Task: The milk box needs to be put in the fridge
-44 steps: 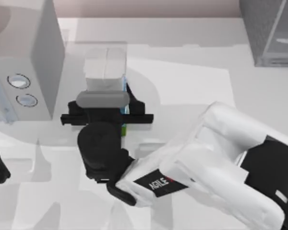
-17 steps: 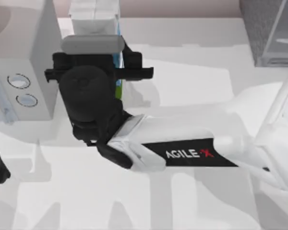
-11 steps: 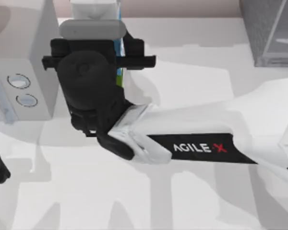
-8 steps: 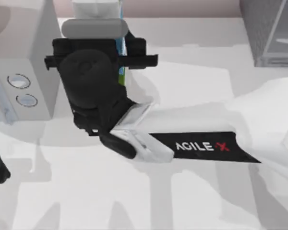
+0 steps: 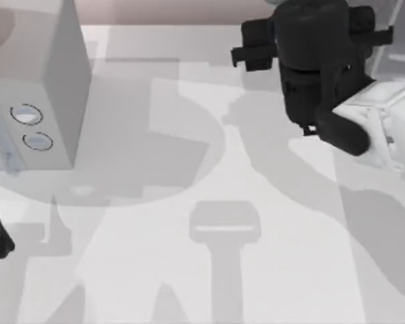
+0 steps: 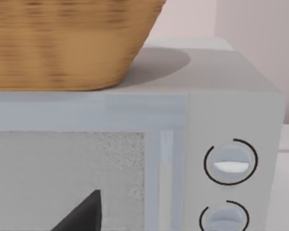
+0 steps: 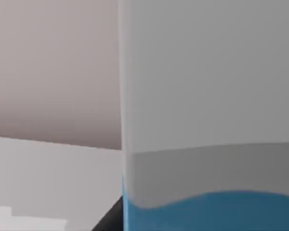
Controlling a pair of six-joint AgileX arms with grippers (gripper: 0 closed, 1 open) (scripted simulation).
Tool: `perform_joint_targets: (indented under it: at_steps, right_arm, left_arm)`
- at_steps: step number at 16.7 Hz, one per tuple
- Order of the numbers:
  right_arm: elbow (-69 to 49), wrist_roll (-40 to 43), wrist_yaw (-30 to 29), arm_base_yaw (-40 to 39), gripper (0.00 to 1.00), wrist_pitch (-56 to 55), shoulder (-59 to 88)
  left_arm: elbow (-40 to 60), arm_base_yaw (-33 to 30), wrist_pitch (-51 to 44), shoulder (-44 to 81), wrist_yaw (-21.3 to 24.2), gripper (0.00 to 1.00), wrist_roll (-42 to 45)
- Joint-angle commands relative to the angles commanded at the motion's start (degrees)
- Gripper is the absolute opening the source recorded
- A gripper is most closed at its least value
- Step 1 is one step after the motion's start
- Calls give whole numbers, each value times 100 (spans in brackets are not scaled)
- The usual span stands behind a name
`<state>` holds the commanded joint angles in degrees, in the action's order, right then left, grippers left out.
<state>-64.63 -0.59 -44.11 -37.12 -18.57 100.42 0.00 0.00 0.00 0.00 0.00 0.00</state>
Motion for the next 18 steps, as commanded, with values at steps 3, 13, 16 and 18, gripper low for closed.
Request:
perform_joint_targets:
  at_steps: [3,13,16,18]
  right_arm:
    - [1074,4,891,974,0,631,-1956]
    - [4874,49,3448,3274,0,1514,-8611]
    - [5879,69,3991,3577,0,1684,-9580]
    - [6292,66,4269,3683,0,1795,-9925]
  left_arm:
    - [0,0,0,0,0,100,0]
    - [0,0,0,0,0,100,0]
    - [0,0,0,0,0,100,0]
    - [0,0,0,0,0,100,0]
